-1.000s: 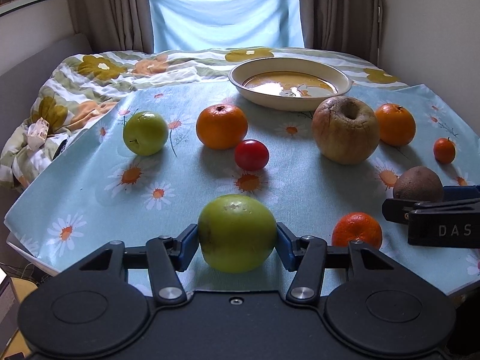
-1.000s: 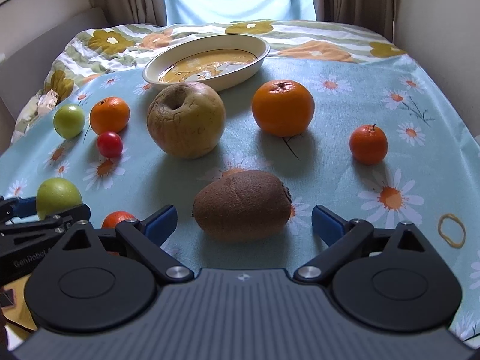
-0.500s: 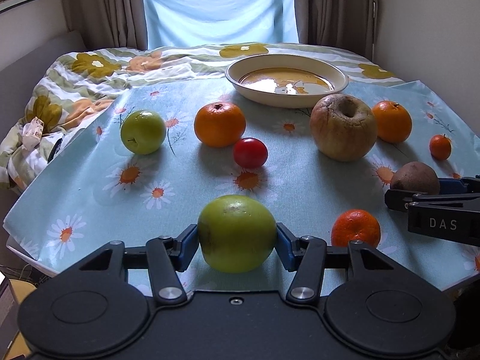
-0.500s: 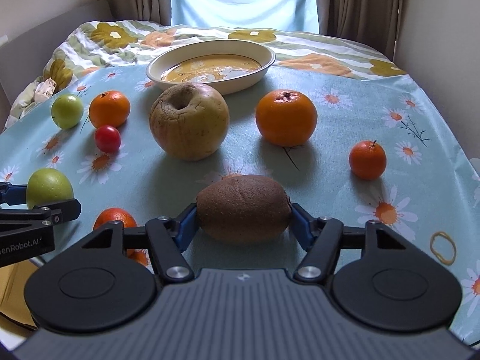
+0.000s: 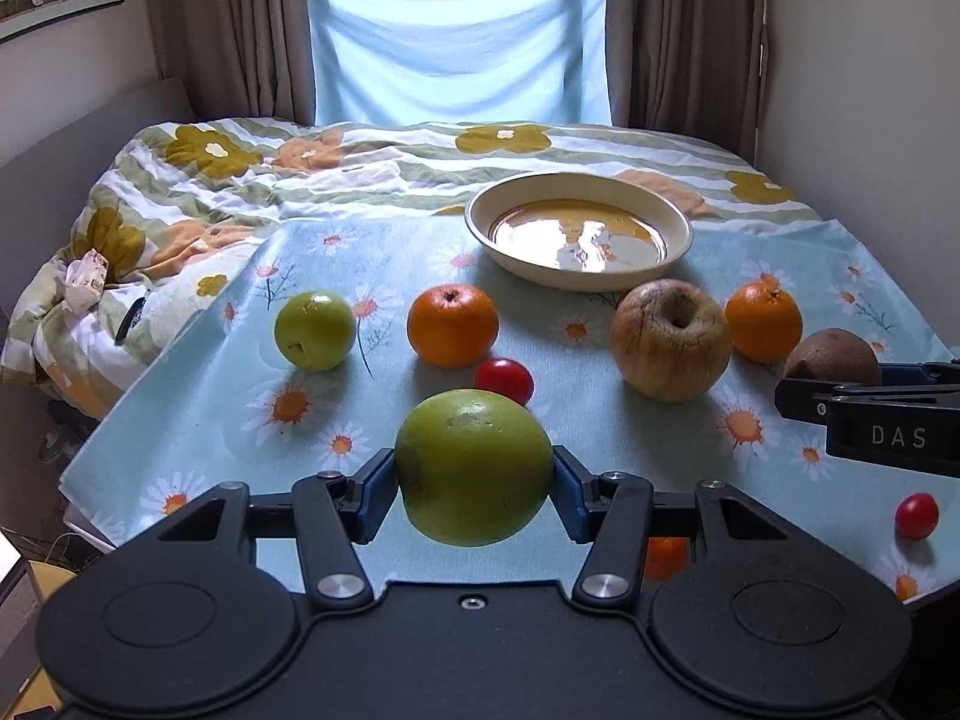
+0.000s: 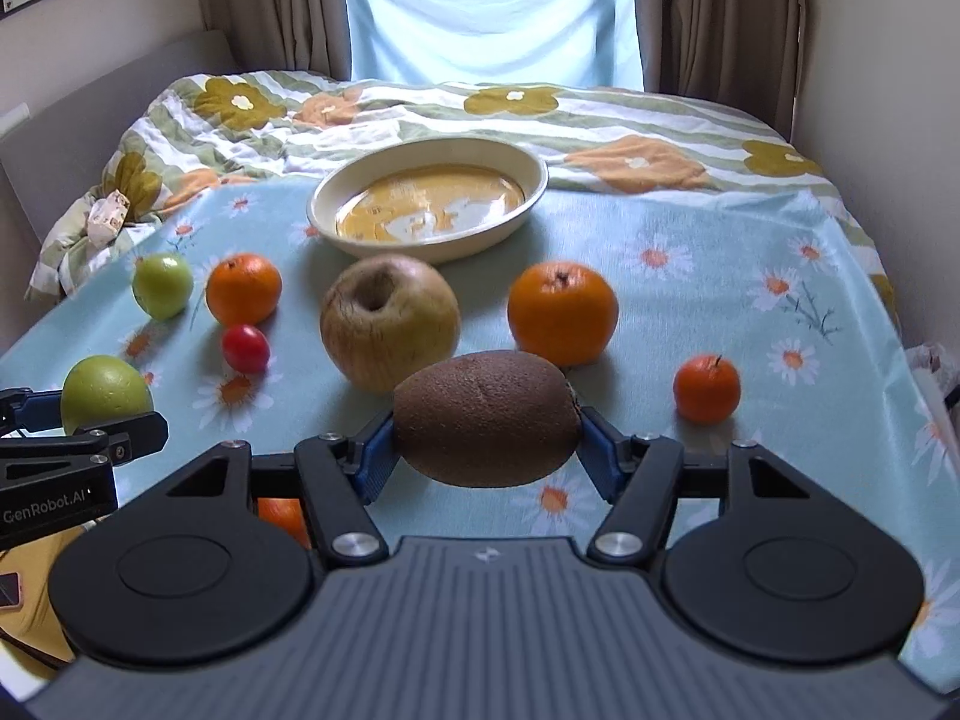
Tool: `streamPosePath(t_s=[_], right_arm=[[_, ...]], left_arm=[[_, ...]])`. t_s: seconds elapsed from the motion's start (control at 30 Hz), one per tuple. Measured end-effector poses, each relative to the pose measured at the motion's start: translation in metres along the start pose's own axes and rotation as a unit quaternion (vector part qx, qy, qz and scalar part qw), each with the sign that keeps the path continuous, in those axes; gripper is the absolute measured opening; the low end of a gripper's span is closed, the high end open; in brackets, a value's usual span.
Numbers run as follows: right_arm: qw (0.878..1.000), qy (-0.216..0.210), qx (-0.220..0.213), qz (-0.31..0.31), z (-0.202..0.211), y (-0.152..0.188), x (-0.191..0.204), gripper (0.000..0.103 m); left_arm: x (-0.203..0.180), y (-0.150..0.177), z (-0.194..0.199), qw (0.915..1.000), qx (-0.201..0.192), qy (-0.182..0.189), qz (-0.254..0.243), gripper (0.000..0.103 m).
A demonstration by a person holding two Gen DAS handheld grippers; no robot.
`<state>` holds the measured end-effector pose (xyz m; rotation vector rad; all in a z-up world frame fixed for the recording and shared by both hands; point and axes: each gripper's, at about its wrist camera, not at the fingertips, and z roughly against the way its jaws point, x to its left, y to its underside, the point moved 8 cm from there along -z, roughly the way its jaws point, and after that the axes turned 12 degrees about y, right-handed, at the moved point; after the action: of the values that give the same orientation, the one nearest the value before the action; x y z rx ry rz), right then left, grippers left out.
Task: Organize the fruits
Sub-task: 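Carry the green apple and kiwi to the white bowl with both tools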
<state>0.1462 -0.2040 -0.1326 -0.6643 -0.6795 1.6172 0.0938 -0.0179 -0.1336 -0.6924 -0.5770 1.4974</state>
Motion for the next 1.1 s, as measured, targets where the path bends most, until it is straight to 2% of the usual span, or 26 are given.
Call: streamPosePath(t_s=[0.3, 0.37, 0.4, 0.5, 0.8, 1.1], right_arm=[[0.999, -0.02, -0.032, 0.014, 0.04, -0.072, -0.008, 0.078], [0.999, -0.023, -0.034, 0.014, 0.043, -0.081, -0.008, 0.078], [0.999, -0.029, -0.037, 0.011, 0.047, -0.099, -0.008, 0.078], [0.999, -0.032, -0.042, 0.006, 0.046, -0.126, -0.006, 0.078], [0.999, -0.02, -0.04, 0.001, 0.001, -0.182, 0.009, 0.078], [1.0, -0.006, -0.006, -0.018, -0.073, -0.21, 0.022, 0.078]], left_arm=[[-0.002, -0.065, 0.038, 0.998, -0.062, -0.003, 0.01, 0.058], [-0.001, -0.083, 0.042, 0.997, -0.077, -0.004, 0.01, 0.058], [0.0, -0.091, 0.043, 0.9965, -0.083, -0.003, 0.009, 0.058], [0.005, -0.118, 0.039, 0.9954, -0.095, 0.007, 0.009, 0.058], [0.018, -0.179, -0.012, 0.9949, -0.094, 0.035, -0.008, 0.058], [0.026, -0.211, -0.086, 0.9958, -0.058, 0.067, -0.026, 0.058]])
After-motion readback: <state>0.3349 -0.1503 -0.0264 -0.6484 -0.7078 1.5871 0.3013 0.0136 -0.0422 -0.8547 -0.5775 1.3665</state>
